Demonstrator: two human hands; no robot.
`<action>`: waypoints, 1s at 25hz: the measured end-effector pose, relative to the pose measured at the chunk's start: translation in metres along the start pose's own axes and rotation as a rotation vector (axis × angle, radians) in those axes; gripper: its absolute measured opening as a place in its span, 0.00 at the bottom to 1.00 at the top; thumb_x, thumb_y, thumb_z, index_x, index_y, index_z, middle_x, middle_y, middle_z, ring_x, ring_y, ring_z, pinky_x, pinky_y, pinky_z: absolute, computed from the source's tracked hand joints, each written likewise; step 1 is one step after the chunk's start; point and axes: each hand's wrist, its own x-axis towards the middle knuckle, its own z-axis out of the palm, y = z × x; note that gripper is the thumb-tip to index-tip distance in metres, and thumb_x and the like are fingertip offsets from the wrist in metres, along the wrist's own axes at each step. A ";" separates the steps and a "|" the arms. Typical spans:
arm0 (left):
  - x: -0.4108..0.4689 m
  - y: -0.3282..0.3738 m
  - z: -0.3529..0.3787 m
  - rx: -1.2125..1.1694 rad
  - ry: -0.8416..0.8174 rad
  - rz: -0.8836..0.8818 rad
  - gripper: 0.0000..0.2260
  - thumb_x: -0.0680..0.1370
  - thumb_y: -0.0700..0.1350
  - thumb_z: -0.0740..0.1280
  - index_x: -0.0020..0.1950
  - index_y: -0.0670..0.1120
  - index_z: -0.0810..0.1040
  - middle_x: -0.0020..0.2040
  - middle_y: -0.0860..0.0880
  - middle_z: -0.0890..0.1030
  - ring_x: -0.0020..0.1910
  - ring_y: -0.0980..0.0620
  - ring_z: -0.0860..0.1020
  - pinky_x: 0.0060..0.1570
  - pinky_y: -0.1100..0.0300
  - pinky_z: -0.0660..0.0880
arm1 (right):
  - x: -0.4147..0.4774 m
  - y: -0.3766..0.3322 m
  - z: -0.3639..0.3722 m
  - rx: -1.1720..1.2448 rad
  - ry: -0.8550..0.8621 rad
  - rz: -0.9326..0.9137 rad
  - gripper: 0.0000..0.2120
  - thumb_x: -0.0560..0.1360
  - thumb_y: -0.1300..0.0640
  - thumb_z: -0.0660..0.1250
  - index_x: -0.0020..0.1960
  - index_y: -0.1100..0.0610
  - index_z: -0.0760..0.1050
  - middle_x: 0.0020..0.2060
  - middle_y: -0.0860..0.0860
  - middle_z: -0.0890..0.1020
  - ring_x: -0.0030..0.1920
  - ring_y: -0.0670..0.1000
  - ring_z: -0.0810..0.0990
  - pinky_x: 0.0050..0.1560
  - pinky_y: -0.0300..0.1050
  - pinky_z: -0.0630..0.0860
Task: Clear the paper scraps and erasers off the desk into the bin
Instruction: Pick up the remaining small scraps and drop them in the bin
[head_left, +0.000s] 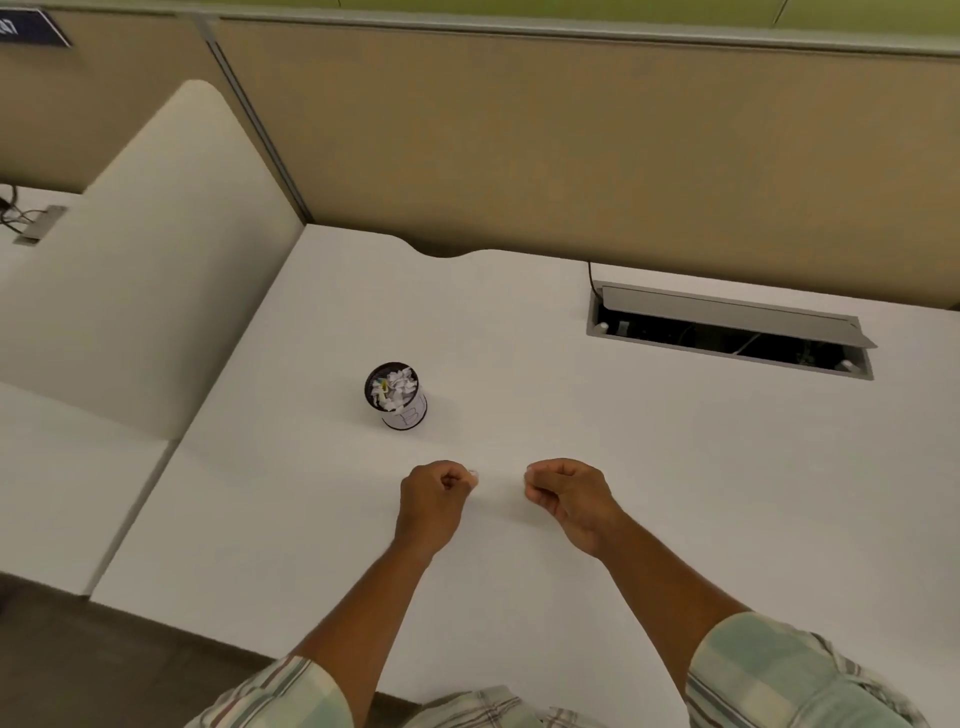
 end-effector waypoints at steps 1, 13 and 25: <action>0.006 0.005 -0.013 -0.002 0.035 0.016 0.07 0.74 0.47 0.74 0.36 0.50 0.84 0.40 0.59 0.87 0.38 0.62 0.83 0.40 0.65 0.79 | 0.003 -0.007 0.017 -0.011 -0.021 -0.008 0.04 0.72 0.70 0.75 0.46 0.67 0.83 0.40 0.57 0.86 0.41 0.52 0.85 0.46 0.43 0.84; 0.105 0.038 -0.122 0.057 0.302 0.129 0.05 0.73 0.41 0.71 0.40 0.47 0.86 0.37 0.52 0.86 0.38 0.55 0.83 0.41 0.61 0.80 | 0.066 -0.076 0.212 -0.580 -0.087 -0.336 0.04 0.69 0.71 0.72 0.42 0.65 0.83 0.37 0.60 0.86 0.35 0.57 0.85 0.47 0.54 0.86; 0.131 0.021 -0.120 0.215 0.268 0.104 0.05 0.74 0.38 0.71 0.42 0.44 0.86 0.42 0.48 0.85 0.42 0.51 0.82 0.41 0.61 0.76 | 0.104 -0.067 0.241 -1.116 0.058 -0.538 0.08 0.71 0.68 0.68 0.42 0.56 0.78 0.38 0.46 0.81 0.40 0.47 0.80 0.35 0.33 0.73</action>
